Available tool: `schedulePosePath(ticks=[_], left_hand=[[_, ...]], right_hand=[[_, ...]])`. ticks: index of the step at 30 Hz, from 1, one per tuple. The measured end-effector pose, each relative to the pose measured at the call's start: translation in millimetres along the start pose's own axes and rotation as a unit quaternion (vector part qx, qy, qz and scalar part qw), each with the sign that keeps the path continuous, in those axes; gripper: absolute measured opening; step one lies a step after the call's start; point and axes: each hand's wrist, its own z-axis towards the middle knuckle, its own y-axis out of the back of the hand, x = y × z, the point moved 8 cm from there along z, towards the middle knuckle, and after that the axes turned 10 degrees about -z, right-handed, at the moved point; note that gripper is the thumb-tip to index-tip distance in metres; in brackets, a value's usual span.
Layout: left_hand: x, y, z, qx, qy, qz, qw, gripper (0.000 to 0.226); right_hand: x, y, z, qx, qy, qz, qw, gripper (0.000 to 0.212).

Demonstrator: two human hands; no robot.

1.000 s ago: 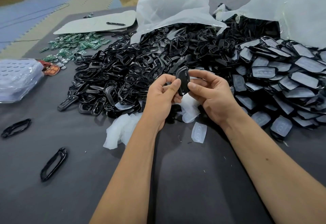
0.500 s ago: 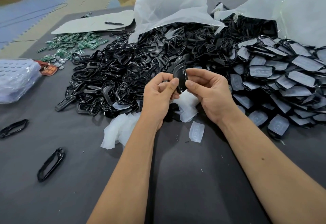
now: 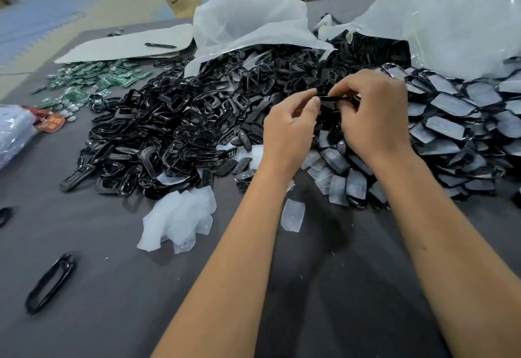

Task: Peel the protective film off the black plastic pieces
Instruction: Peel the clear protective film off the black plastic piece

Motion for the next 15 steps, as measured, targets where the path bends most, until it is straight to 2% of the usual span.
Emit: schedulePosePath(ticks=[3, 6, 8, 11, 15], left_hand=[[-9, -41, 10, 0.05, -0.048, 0.111, 0.991, 0.038], [-10, -78, 14, 0.095, -0.062, 0.213, 0.97, 0.044], [-9, -96, 12, 0.12, -0.068, 0.233, 0.963, 0.045], [-8, -112, 9, 0.144, -0.071, 0.26, 0.952, 0.047], [-14, -108, 5, 0.126, -0.098, 0.274, 0.948, 0.04]], right_hand=[[-31, 18, 14, -0.008, -0.043, -0.051, 0.998, 0.028], [-63, 35, 21, -0.026, -0.117, -0.093, 0.988, 0.031], [-80, 38, 24, -0.013, -0.154, -0.125, 0.98, 0.033], [-91, 31, 26, 0.06, -0.178, -0.152, 0.97, 0.028], [-91, 31, 29, 0.079, -0.181, -0.166, 0.966, 0.023]])
